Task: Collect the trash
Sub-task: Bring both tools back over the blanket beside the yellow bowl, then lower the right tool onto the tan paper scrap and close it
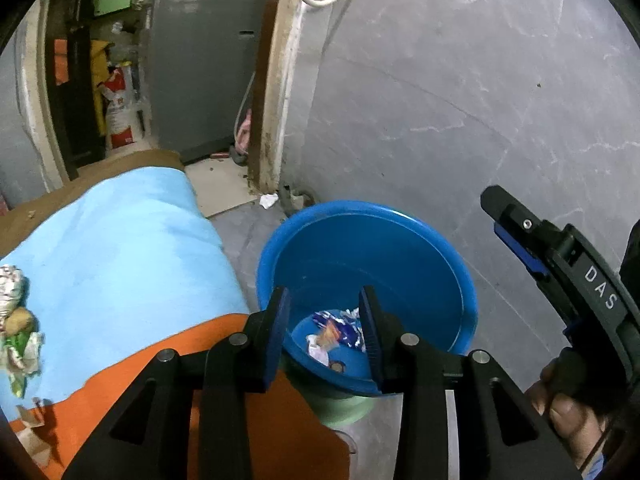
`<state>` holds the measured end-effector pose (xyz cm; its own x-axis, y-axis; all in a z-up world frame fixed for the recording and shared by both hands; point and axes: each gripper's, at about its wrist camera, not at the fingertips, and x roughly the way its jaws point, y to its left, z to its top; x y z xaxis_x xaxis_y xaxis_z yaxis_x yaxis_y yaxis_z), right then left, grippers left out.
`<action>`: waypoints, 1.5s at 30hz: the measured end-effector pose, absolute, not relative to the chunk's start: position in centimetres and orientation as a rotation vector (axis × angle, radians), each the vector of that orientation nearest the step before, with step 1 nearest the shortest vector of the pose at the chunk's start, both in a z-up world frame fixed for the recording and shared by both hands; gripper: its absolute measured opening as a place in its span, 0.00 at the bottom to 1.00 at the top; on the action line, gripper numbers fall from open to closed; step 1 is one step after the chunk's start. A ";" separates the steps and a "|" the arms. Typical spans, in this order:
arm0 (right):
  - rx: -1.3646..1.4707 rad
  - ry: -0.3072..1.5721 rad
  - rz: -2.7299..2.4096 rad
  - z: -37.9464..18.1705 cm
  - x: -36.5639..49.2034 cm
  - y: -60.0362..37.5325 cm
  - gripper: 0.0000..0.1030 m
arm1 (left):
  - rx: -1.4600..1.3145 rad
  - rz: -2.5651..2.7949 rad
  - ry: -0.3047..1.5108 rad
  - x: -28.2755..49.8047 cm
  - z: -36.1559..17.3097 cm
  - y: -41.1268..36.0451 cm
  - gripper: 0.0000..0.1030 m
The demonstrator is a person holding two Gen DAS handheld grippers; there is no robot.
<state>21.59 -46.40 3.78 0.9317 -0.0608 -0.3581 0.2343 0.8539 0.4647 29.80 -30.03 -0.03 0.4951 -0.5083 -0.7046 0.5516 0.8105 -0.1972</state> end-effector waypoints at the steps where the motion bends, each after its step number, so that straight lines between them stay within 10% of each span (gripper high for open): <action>1: 0.525 0.340 -0.161 3.8 21.6 -46.4 0.46 | 0.056 -0.636 0.825 29.7 0.2 -29.7 0.32; 21: 0.388 0.232 -0.135 6.0 21.7 -41.9 1.00 | -0.075 -0.391 0.602 26.8 7.4 -17.1 0.79; 27: 0.300 0.128 -0.041 7.4 21.0 -37.9 1.00 | -0.116 -0.260 0.518 25.1 8.6 -11.9 0.94; 45: 0.064 0.054 0.231 8.0 20.5 -25.9 1.00 | -0.152 0.090 0.279 18.8 7.1 0.1 0.96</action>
<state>20.46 -25.93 7.95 0.9721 0.2301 -0.0464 -0.2266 0.9715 0.0697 18.76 0.13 7.12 0.9575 0.0671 -0.2804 -0.1090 0.9846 -0.1365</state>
